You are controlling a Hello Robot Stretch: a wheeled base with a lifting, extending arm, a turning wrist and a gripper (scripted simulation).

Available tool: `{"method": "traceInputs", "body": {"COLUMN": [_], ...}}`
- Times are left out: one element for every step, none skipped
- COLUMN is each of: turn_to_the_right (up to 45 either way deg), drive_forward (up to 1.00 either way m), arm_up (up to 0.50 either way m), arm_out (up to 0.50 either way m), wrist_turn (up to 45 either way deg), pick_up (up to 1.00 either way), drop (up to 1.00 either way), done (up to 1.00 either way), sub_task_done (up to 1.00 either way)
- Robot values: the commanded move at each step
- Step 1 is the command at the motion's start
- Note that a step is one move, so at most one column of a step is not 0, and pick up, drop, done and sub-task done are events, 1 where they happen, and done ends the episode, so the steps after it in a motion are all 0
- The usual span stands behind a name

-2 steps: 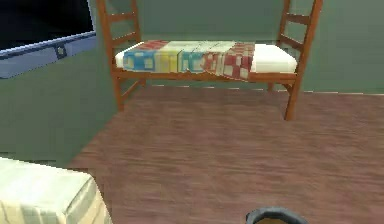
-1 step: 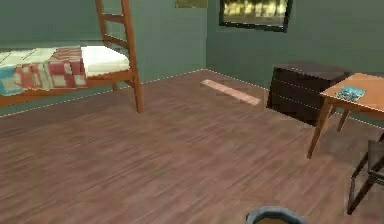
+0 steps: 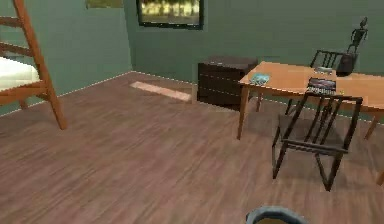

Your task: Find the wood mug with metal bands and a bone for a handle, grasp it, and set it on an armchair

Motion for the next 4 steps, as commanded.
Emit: {"method": "traceInputs", "body": {"turn_to_the_right": [-45.0, -45.0, -33.0, 45.0], "drive_forward": [0.00, 0.00, 0.00, 0.00], "arm_up": [0.00, 0.00, 0.00, 0.00], "arm_out": [0.00, 0.00, 0.00, 0.00], "wrist_turn": [0.0, 0.0, 0.0, 0.0], "pick_up": [0.00, 0.00, 0.00, 0.00], "drop": [0.00, 0.00, 0.00, 0.00], "done": [0.00, 0.00, 0.00, 0.00], "sub_task_done": [0.00, 0.00, 0.00, 0.00]}}
